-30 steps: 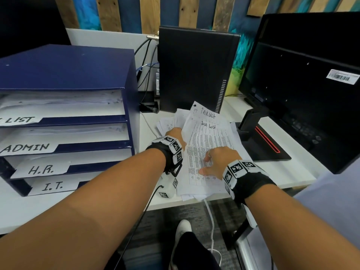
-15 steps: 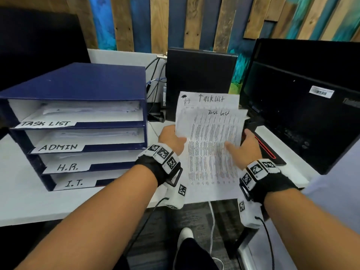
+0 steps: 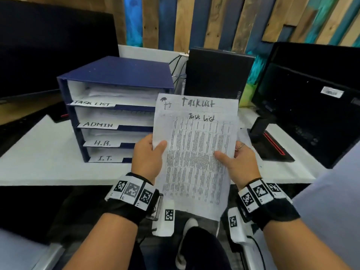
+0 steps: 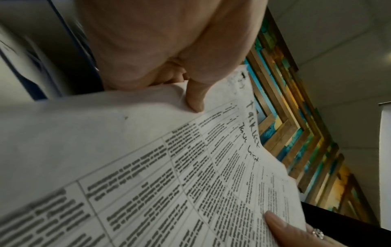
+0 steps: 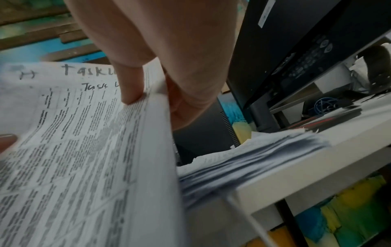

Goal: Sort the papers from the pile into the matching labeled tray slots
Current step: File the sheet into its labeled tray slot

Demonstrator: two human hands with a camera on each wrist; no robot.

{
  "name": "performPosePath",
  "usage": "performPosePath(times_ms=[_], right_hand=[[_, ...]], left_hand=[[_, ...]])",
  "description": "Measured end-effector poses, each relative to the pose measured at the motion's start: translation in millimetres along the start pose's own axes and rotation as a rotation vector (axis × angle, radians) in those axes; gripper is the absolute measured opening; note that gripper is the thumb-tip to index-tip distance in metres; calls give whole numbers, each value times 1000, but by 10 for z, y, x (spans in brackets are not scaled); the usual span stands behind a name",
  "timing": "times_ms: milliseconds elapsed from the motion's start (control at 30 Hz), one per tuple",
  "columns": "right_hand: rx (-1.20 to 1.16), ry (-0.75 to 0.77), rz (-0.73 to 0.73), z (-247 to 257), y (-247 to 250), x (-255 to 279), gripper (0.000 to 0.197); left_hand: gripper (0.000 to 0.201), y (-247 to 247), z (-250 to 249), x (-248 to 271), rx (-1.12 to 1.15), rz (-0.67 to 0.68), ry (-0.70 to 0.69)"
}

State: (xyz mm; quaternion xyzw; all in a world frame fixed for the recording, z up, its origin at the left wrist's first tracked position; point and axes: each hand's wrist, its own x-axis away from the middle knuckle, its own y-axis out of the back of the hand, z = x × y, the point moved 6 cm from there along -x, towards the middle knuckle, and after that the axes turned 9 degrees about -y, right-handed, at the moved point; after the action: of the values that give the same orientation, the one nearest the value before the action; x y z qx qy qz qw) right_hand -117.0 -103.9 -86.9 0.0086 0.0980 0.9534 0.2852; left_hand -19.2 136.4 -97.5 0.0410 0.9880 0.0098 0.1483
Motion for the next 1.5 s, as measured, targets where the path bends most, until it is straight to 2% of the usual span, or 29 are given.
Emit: performPosePath(times_ms=[200, 367, 533, 600, 700, 833, 933, 1033, 1133, 1200, 1333, 1433, 1500], right_hand=[[29, -17, 51, -124, -455, 260, 19], [-105, -65, 41, -255, -772, 475, 14], [-84, -78, 69, -250, -1104, 600, 11], [-76, -79, 73, -235, -1193, 609, 11], [-68, -78, 60, -202, -1267, 630, 28], [-84, -53, 111, -121, -1369, 681, 16], [-124, -57, 155, -95, -1458, 705, 15], [-147, -68, 131, -27, -1506, 671, 13], [-202, -96, 95, 100, -1545, 539, 14], [-213, -113, 108, 206, -1593, 428, 14], [-166, -121, 168, 399, -1583, 378, 15], [-142, -245, 282, 389, -1567, 501, 14], [-147, -273, 320, 417, -1581, 551, 16]], left_hand=[[19, 528, 209, 177, -102, -129, -9], [16, 845, 333, 270, -120, -176, 15], [20, 1111, 313, 329, -177, -209, -19], [29, 1223, 285, 352, -195, -243, -24], [50, 1377, 237, 362, -243, -282, -43], [54, 1531, 179, 367, -269, -314, -32], [54, 1618, 90, 277, -280, -316, -16], [53, 1683, 2, 163, -296, -291, 8], [35, 1687, 5, 104, -286, -137, 81], [30, 1709, -35, 97, -273, -94, 91], [31, 1822, -235, -87, -224, -210, 79], [33, 1820, -358, -323, -209, -244, 87], [33, 1773, -466, -484, -233, -236, 77]])
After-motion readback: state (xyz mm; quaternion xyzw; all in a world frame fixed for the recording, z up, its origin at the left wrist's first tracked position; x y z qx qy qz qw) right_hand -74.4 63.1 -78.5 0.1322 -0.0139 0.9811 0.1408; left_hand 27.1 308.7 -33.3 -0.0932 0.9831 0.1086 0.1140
